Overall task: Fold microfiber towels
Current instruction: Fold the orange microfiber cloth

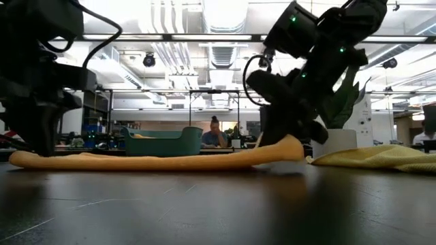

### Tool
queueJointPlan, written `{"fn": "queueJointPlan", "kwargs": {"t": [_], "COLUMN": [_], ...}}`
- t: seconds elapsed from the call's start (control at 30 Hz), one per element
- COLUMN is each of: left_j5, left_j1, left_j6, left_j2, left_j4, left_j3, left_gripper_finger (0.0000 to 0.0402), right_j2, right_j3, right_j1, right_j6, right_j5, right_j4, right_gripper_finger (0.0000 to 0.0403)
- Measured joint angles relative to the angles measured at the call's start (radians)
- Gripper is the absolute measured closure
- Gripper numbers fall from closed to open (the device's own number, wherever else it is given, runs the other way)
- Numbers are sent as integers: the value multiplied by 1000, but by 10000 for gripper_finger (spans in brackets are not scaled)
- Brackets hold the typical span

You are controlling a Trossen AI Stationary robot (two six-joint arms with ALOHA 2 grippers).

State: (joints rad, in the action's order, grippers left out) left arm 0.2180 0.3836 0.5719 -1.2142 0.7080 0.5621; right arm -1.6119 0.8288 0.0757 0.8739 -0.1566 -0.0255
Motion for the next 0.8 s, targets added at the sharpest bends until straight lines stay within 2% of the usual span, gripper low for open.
{"fn": "queueJointPlan", "kwargs": {"t": [0.1, 0.2, 0.33, 0.5, 0.67, 0.8], "left_j5": [1, 6, 10, 12, 27, 30], "left_j1": [0, 0, 0, 0, 1, 1], "left_j6": [33, 50, 27, -55, -77, -80], "left_j2": [27, 37, 23, -10, -29, -31], "left_j4": [45, 16, -139, -396, -471, -476], "left_j3": [-4, -17, -58, -124, -154, -155], "left_gripper_finger": [392, 392, 392, 392, 392, 392], "right_j2": [49, 108, 193, 277, 268, 200], "right_j3": [-1, -1, -1, 0, 38, 97], "right_j1": [0, 0, -1, -1, 0, 0], "right_j6": [-8, -6, 23, 57, 59, 41], "right_j5": [0, -18, -39, -54, -53, -50], "right_j4": [-93, -214, -344, -388, -380, -351], "right_gripper_finger": [393, 393, 394, 394, 394, 394]}}
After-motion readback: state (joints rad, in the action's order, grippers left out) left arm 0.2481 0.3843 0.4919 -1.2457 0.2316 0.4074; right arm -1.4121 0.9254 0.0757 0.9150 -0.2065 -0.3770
